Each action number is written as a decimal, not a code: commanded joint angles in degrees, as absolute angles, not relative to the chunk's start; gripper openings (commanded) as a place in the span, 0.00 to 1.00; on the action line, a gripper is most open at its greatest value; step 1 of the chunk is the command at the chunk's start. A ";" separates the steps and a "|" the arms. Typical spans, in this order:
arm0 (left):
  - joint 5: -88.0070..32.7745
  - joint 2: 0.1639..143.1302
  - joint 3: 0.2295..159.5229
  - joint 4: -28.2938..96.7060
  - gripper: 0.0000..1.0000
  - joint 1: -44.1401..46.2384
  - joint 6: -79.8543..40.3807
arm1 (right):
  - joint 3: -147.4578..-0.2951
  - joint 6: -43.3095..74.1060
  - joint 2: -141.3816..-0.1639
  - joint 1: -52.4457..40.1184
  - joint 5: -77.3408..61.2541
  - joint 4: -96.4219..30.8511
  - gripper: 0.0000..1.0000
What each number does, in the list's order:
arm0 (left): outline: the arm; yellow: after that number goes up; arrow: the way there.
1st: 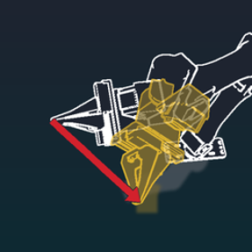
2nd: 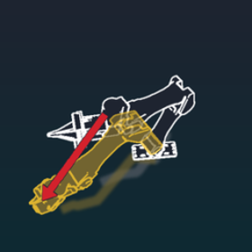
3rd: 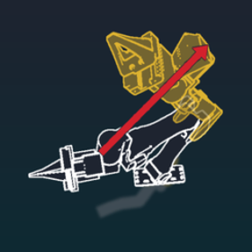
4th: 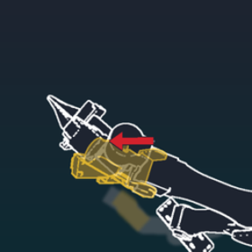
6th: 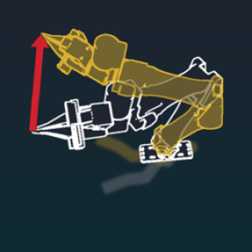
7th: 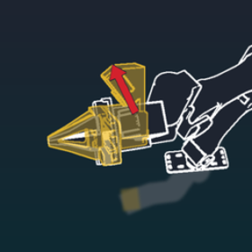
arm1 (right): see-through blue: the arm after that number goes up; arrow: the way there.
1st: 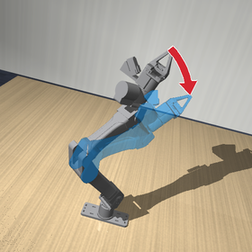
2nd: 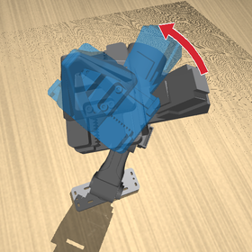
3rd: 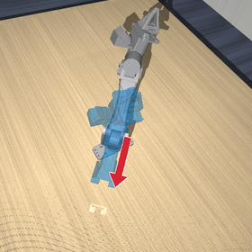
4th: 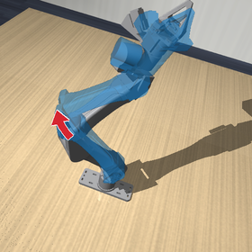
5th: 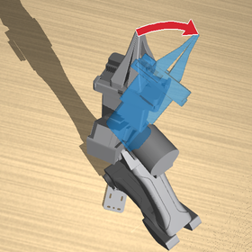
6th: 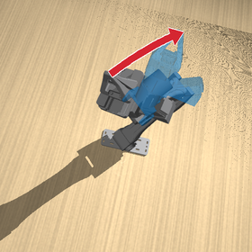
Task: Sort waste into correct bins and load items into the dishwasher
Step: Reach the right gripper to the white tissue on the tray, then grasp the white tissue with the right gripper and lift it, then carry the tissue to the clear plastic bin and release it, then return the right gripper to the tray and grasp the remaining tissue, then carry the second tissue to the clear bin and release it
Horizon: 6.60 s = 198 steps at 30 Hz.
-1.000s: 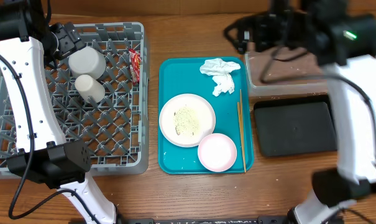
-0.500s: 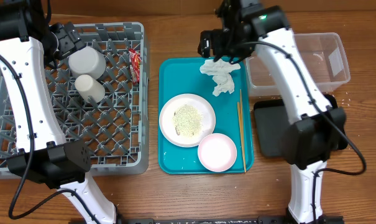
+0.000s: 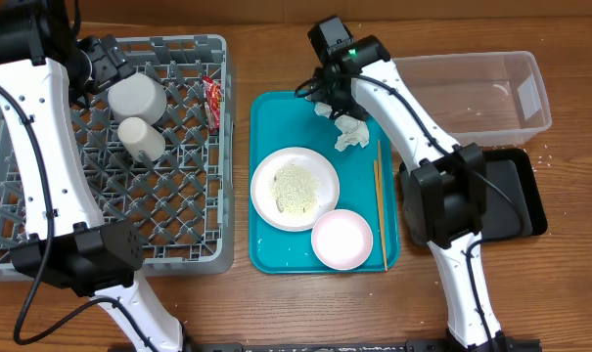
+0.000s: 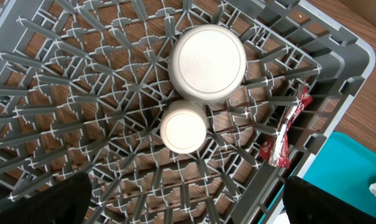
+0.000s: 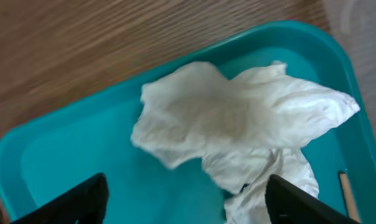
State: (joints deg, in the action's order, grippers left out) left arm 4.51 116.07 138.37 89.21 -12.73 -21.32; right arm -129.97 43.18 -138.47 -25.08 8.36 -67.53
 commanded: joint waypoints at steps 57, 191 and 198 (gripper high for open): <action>4.27 116.36 138.47 89.34 1.00 -12.36 -22.33 | -125.95 67.55 -141.58 -24.38 11.99 -63.61 0.67; 4.27 116.36 138.47 89.34 1.00 -12.36 -22.33 | -107.48 42.24 -120.64 -23.35 13.28 -52.95 0.04; 4.29 116.36 138.47 89.32 1.00 -12.36 -22.33 | -116.38 49.04 -115.24 -16.56 15.62 -59.09 0.04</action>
